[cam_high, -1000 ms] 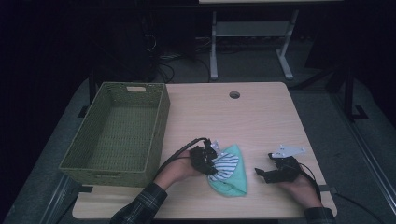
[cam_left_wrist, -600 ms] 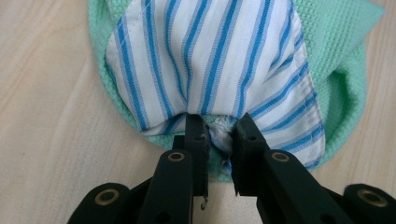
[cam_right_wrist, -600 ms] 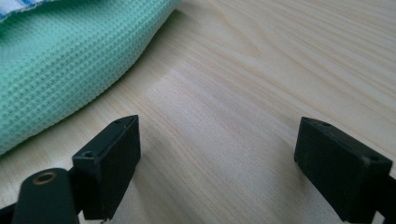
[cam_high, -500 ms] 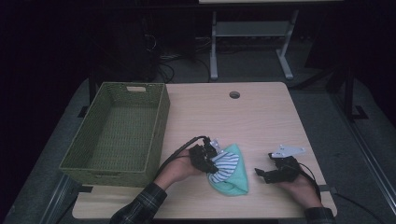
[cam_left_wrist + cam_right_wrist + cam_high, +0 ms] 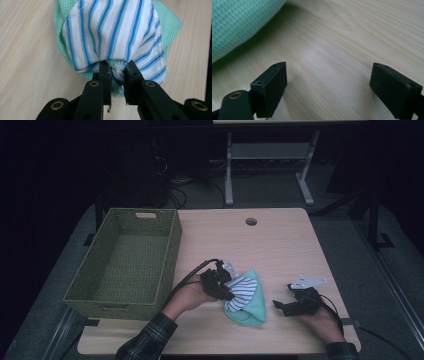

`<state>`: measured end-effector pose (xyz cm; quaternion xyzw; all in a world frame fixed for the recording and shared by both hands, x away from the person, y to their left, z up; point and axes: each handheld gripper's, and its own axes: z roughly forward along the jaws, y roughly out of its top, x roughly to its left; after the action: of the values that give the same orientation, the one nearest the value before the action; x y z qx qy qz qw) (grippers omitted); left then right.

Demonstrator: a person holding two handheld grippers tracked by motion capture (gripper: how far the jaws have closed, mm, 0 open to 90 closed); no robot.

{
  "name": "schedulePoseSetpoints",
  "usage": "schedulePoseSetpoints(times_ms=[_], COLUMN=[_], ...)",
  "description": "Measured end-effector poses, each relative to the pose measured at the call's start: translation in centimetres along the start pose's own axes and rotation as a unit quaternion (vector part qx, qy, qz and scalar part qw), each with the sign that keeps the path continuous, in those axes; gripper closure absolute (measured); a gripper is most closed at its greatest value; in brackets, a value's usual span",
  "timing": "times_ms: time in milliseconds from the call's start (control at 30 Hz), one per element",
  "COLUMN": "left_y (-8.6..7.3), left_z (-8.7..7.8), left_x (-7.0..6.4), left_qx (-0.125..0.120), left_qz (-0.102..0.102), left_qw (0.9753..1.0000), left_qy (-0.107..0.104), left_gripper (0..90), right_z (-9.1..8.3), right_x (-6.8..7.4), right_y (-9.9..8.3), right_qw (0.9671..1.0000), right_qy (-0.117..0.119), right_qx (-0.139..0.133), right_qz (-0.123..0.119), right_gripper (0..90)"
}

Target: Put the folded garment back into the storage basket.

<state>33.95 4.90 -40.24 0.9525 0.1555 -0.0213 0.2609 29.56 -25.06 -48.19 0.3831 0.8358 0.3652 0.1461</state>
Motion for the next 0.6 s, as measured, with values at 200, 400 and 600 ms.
schedulePoseSetpoints(times_ms=[200,400,600], left_y=[0.7,1.1,1.4], left_z=[-1.7,-3.2,-4.5], left_x=[0.1,0.4,0.6], left_qx=[-0.012,-0.017,-0.025], left_qz=[-0.001,-0.004,-0.008], left_qw=[0.9999,0.9999,0.9997], left_qy=[-0.001,0.001,0.001], left_gripper=[78.3,78.2,78.1], right_z=[0.0,0.0,0.0], right_x=[0.0,0.0,0.0], right_y=[0.0,0.0,0.0], right_qw=[1.0,1.0,1.0], right_qy=[-0.001,-0.001,-0.001], right_qx=[-0.002,-0.002,-0.002], right_qz=[0.0,0.0,0.0], right_gripper=[13.9,13.9,13.9])
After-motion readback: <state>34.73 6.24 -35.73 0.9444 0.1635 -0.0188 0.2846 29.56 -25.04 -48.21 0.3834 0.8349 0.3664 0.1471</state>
